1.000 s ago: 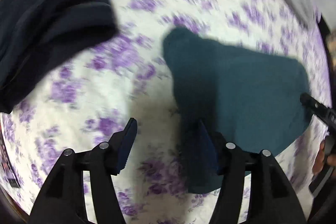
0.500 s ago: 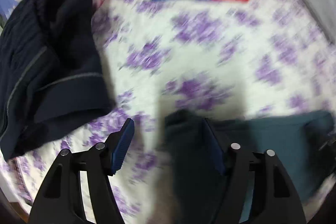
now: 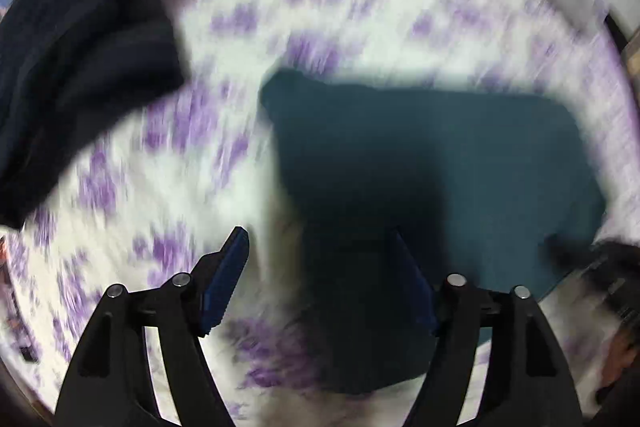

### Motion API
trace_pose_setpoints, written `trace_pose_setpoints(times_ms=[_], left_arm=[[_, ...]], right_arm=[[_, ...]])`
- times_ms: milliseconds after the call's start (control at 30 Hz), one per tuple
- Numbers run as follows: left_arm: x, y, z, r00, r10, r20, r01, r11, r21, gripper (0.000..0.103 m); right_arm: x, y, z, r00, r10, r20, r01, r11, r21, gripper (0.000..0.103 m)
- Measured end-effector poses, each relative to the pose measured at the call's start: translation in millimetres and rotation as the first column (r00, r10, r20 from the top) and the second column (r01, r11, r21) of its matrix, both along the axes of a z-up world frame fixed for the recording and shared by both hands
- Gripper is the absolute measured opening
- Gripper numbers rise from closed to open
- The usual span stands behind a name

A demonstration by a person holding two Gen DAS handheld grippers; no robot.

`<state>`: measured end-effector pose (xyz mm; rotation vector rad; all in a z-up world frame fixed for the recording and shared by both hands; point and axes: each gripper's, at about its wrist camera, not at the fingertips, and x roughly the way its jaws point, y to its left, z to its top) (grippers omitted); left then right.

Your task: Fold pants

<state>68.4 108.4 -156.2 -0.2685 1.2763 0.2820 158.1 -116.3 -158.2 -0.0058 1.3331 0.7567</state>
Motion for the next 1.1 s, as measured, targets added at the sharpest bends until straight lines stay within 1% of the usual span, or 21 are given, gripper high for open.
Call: trace_pose_setpoints(times_ms=[67,133,167,233,267,333,400,467,500,533,567,600,667,700,733,767,800,833,867,1000,1100], left_arm=[[-11,9,-1,0.998,0.049,0.030,-0.048,0.998,-0.044,0.078],[-16,21,5,0.997,0.077,0.013,-0.076,0.996,-0.056,0.080],[-18,25,9,0.997,0.082,0.012,-0.081,0.996,-0.047,0.081],[-21,28,16,0.995,0.097,0.012,-0.096,0.995,-0.020,0.084],[-21,29,21,0.994,0.104,0.020,-0.103,0.994,-0.024,0.084],[-17,26,28,0.993,0.100,0.058,-0.095,0.992,-0.082,0.087],[-12,19,29,0.994,0.082,0.076,-0.073,0.991,-0.112,0.087],[0,10,27,0.995,0.048,0.084,-0.040,0.995,-0.093,0.087],[5,11,24,0.996,0.051,0.076,-0.045,0.997,-0.070,0.087],[12,15,18,0.996,0.080,0.045,-0.078,0.996,-0.041,0.087],[12,25,15,0.993,0.112,0.021,-0.112,0.993,-0.034,0.087],[13,32,13,0.989,0.151,0.002,-0.151,0.988,-0.041,0.087],[11,48,16,0.978,0.210,0.008,-0.207,0.971,-0.117,0.087],[9,53,19,0.975,0.222,0.019,-0.217,0.965,-0.145,0.087],[8,55,23,0.975,0.221,0.030,-0.213,0.963,-0.168,0.087],[9,54,24,0.978,0.207,0.031,-0.198,0.963,-0.180,0.087],[9,52,24,0.981,0.194,0.027,-0.186,0.964,-0.191,0.087],[10,50,23,0.984,0.179,0.020,-0.171,0.964,-0.205,0.087],[12,44,20,0.986,0.164,0.010,-0.158,0.963,-0.219,0.088],[22,25,0,0.992,0.115,-0.045,-0.123,0.963,-0.240,0.090],[27,15,-11,0.995,0.087,-0.047,-0.095,0.974,-0.205,0.098]], right_arm=[[6,-28,8,0.997,-0.072,0.035,0.072,0.997,-0.017,0.000],[11,-41,16,0.990,-0.084,0.110,0.092,0.993,-0.077,0.000],[12,-50,24,0.987,-0.104,0.122,0.113,0.992,-0.064,0.000],[12,-56,38,0.982,-0.132,0.132,0.132,0.991,0.009,0.006],[11,-54,41,0.983,-0.129,0.133,0.126,0.992,0.030,0.006],[8,-35,42,0.991,-0.088,0.103,0.080,0.994,0.079,0.006],[4,-11,39,0.994,-0.038,0.103,0.030,0.997,0.077,0.006],[2,10,29,0.996,-0.004,0.086,-0.001,0.998,0.059,0.006],[2,16,22,0.997,0.001,0.076,-0.002,1.000,0.017,0.012],[6,18,10,0.997,-0.012,0.082,0.019,0.996,-0.091,0.025],[7,13,6,0.996,-0.028,0.088,0.039,0.991,-0.128,0.019],[12,9,5,0.995,-0.053,0.081,0.063,0.990,-0.126,0.006],[16,-4,17,0.991,-0.092,0.093,0.101,0.991,-0.093,0.012],[16,-9,25,0.989,-0.095,0.114,0.103,0.993,-0.064,0.019],[18,-14,33,0.986,-0.107,0.130,0.112,0.993,-0.030,0.034],[24,-20,39,0.981,-0.137,0.135,0.135,0.991,0.020,0.040],[27,-26,42,0.978,-0.162,0.131,0.157,0.986,0.046,0.051],[31,-29,41,0.975,-0.186,0.125,0.180,0.982,0.059,0.064],[36,-30,39,0.971,-0.206,0.123,0.202,0.978,0.048,0.070],[43,-18,25,0.970,-0.188,0.155,0.192,0.981,-0.008,0.078],[42,2,-5,0.991,-0.101,0.084,0.107,0.992,-0.062,0.078]])
